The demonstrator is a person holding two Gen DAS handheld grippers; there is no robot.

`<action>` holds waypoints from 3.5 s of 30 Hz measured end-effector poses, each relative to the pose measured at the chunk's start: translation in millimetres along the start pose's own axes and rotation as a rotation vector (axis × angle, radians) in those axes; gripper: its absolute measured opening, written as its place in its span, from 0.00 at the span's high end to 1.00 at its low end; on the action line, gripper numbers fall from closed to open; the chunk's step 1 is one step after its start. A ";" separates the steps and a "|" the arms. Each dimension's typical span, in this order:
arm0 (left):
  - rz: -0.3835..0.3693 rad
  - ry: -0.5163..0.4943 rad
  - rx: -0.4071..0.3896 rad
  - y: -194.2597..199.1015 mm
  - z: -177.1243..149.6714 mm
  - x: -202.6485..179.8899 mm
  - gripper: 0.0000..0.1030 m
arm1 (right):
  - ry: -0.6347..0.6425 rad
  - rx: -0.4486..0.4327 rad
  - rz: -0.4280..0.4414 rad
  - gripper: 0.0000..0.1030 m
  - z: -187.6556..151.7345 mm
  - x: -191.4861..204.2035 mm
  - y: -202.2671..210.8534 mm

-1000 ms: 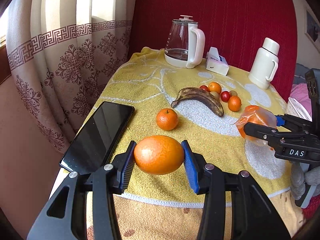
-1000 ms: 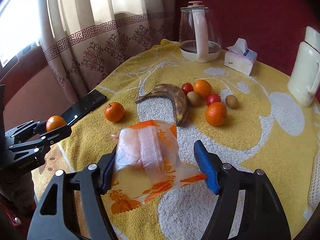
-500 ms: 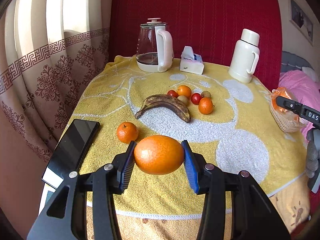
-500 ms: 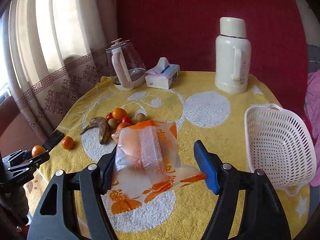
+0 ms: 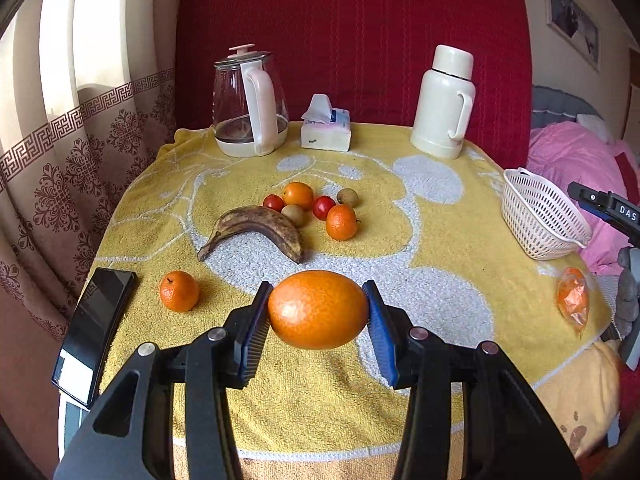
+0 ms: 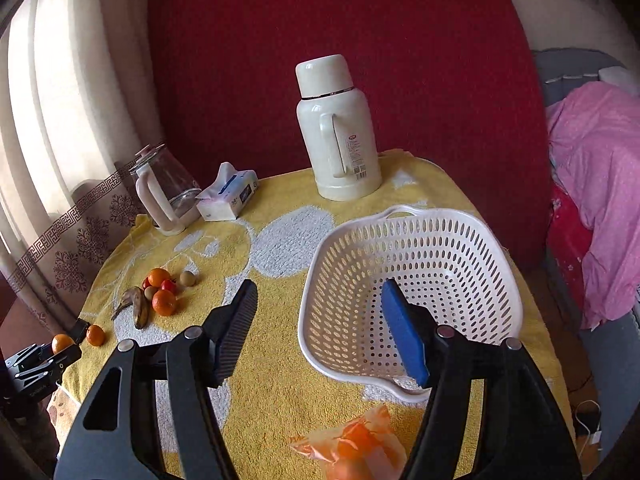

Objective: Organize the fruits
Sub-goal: 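Carry the bag to the white basket with the right gripper while the left gripper carries the orange, then release the bag into the basket with the right gripper while the left gripper drops the orange in, then move the left gripper to the small tangerine and close on it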

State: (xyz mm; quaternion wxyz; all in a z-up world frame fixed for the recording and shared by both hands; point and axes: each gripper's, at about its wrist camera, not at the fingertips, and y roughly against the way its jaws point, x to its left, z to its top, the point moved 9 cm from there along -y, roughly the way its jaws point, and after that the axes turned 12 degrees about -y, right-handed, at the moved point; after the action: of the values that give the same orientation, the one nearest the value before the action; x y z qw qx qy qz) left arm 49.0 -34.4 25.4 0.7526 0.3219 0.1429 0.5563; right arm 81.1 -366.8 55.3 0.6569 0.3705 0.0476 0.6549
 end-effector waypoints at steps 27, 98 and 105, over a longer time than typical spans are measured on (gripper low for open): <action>-0.092 -0.140 0.000 -11.1 25.3 -90.9 0.55 | 0.226 0.406 -0.021 0.11 -111.1 -28.5 -23.9; -0.346 -0.178 -0.065 -109.6 128.3 -231.7 0.19 | -0.280 -0.334 -0.280 0.22 32.9 -132.5 27.9; -0.288 -0.196 -0.070 -104.5 115.7 -221.4 0.19 | -0.287 -0.342 -0.293 0.22 33.2 -135.0 28.7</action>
State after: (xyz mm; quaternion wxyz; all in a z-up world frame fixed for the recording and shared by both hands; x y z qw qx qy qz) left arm 117.8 -296.0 13.5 0.8456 0.3244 0.0941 0.4134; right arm 57.0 -505.6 37.9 0.7978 0.3324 -0.1042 0.4921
